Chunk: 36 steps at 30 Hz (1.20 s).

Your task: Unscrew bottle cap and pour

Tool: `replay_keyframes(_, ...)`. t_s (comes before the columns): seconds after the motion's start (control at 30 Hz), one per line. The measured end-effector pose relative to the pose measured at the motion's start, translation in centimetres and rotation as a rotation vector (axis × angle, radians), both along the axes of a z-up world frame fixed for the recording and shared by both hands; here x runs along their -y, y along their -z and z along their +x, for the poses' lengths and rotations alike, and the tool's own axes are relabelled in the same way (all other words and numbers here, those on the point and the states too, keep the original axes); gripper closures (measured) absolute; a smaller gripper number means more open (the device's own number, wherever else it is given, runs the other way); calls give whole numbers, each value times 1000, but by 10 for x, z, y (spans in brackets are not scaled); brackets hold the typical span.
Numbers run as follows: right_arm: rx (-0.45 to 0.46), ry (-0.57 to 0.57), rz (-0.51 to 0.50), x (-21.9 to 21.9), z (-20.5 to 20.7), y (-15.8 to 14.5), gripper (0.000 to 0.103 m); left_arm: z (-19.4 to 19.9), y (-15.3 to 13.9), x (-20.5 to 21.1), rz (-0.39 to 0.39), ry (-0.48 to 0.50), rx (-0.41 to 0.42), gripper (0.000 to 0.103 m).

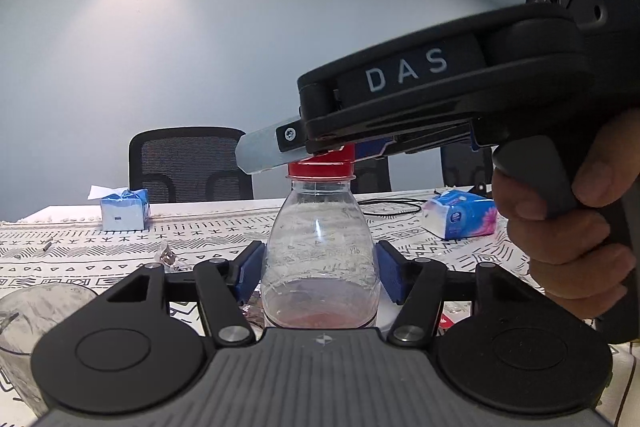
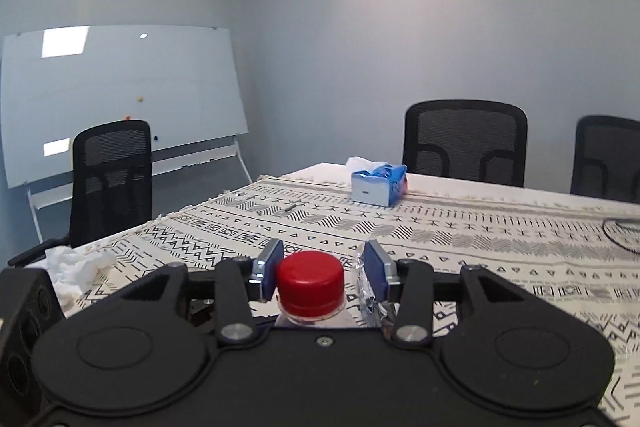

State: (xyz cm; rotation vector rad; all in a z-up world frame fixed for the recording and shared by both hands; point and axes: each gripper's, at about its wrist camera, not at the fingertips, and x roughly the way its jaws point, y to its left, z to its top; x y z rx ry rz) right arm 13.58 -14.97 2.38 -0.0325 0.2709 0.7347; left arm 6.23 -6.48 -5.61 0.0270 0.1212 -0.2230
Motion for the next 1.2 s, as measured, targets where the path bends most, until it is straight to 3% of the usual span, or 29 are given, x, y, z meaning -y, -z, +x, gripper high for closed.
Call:
replay_keyframes(0.13,29,-11,-14,0,-6,3,69,1,-1,1,6,-4,2,45)
replay_keyframes(0.47,58,-90,-10,5,-4,6,69,5,1,-3,20,3,10,45)
replay_keyframes(0.73,101,-257,41,18,14,12,69,8,0,-11,-19,26,-6,45)
replay_keyframes(0.8,66,-271,60,19,19,11,69,6,1,-10,-22,25,-3,45)
replay_keyframes(1.07,39,-174,0,5,7,4,59,1,4,-2,-6,-1,21,45)
replay_keyframes(1.2,25,-86,-43,-6,3,5,59,1,4,-2,-9,-16,23,45)
